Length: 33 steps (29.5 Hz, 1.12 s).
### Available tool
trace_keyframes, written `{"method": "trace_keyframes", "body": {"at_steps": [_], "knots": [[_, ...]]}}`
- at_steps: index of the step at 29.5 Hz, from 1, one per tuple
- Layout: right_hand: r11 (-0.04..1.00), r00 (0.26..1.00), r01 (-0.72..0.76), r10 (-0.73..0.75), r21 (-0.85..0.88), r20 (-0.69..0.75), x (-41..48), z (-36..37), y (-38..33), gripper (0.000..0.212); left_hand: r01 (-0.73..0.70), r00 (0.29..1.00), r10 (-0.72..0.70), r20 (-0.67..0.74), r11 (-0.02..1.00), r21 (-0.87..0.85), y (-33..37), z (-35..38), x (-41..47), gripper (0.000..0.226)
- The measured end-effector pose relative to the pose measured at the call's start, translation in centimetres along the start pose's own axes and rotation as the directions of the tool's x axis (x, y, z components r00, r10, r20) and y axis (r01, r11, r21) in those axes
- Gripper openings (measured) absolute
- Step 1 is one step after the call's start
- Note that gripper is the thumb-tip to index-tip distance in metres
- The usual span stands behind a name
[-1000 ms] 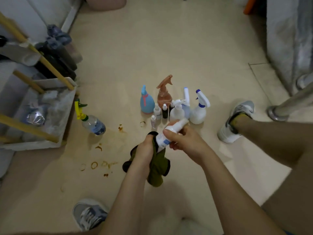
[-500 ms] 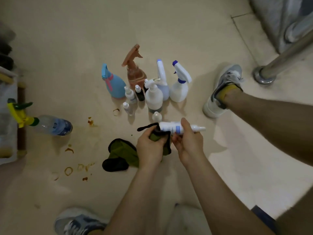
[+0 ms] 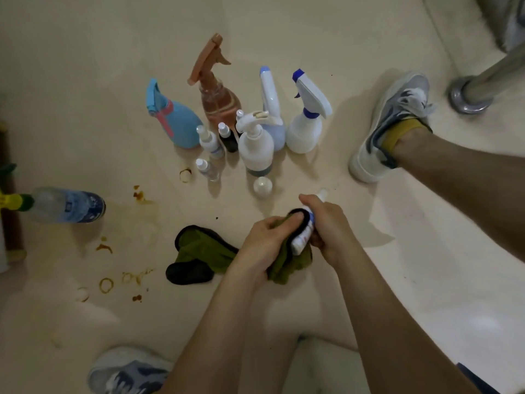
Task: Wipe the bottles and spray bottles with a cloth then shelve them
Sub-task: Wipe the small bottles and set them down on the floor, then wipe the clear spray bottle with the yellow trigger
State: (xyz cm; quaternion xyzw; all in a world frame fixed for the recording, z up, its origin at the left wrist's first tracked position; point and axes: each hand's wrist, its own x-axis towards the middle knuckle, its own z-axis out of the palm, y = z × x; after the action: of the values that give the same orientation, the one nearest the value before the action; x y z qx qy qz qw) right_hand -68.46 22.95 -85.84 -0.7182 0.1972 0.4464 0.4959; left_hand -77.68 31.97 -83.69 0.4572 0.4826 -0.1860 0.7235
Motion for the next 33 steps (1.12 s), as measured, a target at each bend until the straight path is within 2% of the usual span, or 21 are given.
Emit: {"method": "trace_keyframes", "body": {"at_steps": [2, 4, 5, 8, 10, 12, 15, 19, 21, 22, 24, 26, 28, 29, 30, 32, 33], "knots": [[0.997, 0.984, 0.073, -0.071, 0.008, -0.162, 0.8, -0.4, 0.1, 0.03, -0.009, 1.0, 0.01, -0.001, 0.99, 0.141, -0.2, -0.3, 0.2, 0.045], [0.985, 0.947, 0.171, -0.154, 0.039, -0.281, 1.9, -0.6, 0.0, 0.031, -0.054, 0.993, 0.082, -0.089, 0.959, 0.277, -1.0, -1.5, 0.8, 0.031], [0.971, 0.923, 0.237, -0.211, 0.044, -0.323, 2.6, -0.6, -0.1, 0.035, -0.07, 0.982, 0.116, -0.149, 0.957, 0.283, -1.4, -2.2, 0.9, 0.025], [0.875, 0.798, 0.46, -0.481, -0.148, -0.364, 4.7, 0.5, -1.0, 0.031, -0.052, 0.946, 0.066, -0.317, 0.997, 0.053, -2.3, -4.2, 0.9, 0.015], [0.768, 0.707, 0.558, -0.639, -0.315, -0.304, 5.9, 1.8, -1.9, 0.028, -0.057, 0.938, 0.016, -0.347, 0.993, -0.108, -2.6, -5.1, 0.9, 0.008], [0.677, 0.681, 0.597, -0.711, -0.431, -0.175, 7.2, 3.4, -2.2, 0.026, -0.078, 0.938, 0.006, -0.347, 0.978, -0.193, -2.7, -5.7, 1.0, 0.008], [0.602, 0.716, 0.589, -0.698, -0.538, 0.003, 8.8, 5.3, -1.2, 0.024, -0.122, 0.941, 0.026, -0.338, 0.956, -0.267, -2.9, -6.3, 0.6, 0.014], [0.617, 0.727, 0.589, -0.687, -0.522, 0.009, 9.5, 5.5, -0.8, 0.025, -0.169, 0.942, 0.06, -0.332, 0.935, -0.311, -2.8, -6.3, -0.3, 0.018], [0.671, 0.766, 0.578, -0.642, -0.465, 0.026, 9.0, 4.9, -1.0, 0.031, -0.188, 0.94, 0.073, -0.332, 0.926, -0.328, -2.7, -6.0, -0.8, 0.014], [0.737, 0.814, 0.522, -0.58, -0.429, -0.007, 8.6, 4.4, -1.0, 0.043, -0.197, 0.939, 0.08, -0.335, 0.922, -0.333, -2.5, -5.9, -1.2, 0.013], [0.882, 0.901, 0.311, -0.392, -0.355, -0.185, 7.2, 3.7, -0.6, 0.059, -0.222, 0.937, 0.108, -0.332, 0.918, -0.329, -2.1, -5.8, -1.9, 0.018], [0.951, 0.866, 0.187, -0.279, -0.248, -0.415, 5.0, 3.4, -0.3, 0.041, -0.245, 0.944, 0.163, -0.288, 0.929, -0.278, -1.7, -5.8, -2.8, 0.025], [0.954, 0.806, 0.265, -0.3, -0.142, -0.51, 1.9, 3.6, -0.4, 0.015, -0.286, 0.949, 0.253, -0.19, 0.942, -0.174, -0.8, -5.9, -4.2, 0.027], [0.936, 0.813, 0.342, -0.339, -0.081, -0.474, 0.1, 4.0, -0.9, 0.007, -0.322, 0.943, 0.305, -0.133, 0.938, -0.128, -0.2, -6.1, -5.0, 0.026], [0.918, 0.848, 0.396, -0.368, -0.005, -0.381, -1.7, 4.6, -1.7, 0.01, -0.36, 0.932, 0.352, -0.086, 0.926, -0.11, 0.5, -6.3, -5.6, 0.025], [0.914, 0.917, 0.397, -0.398, 0.083, -0.005, -5.4, 5.7, -4.3, 0.035, -0.466, 0.885, 0.464, -0.046, 0.874, -0.139, 2.0, -6.8, -7.2, 0.012], [0.921, 0.893, 0.385, -0.386, 0.051, 0.231, -7.4, 6.3, -5.7, 0.051, -0.533, 0.845, 0.53, -0.064, 0.831, -0.157, 2.6, -7.3, -8.1, 0.013]]}}
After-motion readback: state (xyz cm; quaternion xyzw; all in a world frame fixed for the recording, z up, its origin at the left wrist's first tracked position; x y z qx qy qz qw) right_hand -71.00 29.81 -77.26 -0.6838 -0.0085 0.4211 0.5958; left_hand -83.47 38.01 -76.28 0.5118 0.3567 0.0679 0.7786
